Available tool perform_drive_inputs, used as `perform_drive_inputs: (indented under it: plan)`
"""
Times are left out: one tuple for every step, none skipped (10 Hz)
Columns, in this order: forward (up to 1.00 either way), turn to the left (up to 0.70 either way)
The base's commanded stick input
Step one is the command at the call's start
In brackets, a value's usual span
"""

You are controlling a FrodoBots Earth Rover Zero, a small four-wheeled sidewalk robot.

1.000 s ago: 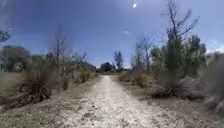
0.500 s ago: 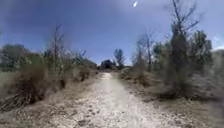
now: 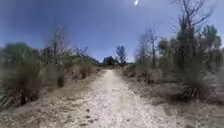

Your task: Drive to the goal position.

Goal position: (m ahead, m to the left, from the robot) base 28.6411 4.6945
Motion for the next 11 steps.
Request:
perform_drive_inputs:
  plan:
    - [0.5, 0.0]
    - [0.5, 0.0]
    - [0.5, 0.0]
    - [0.5, 0.0]
    - [0.5, 0.0]
    - [0.5, 0.0]
    - [0.5, 0.0]
    - [0.5, 0.0]
    - [0.5, 0.0]
    - [0.5, 0.0]
    - [0.5, 0.0]
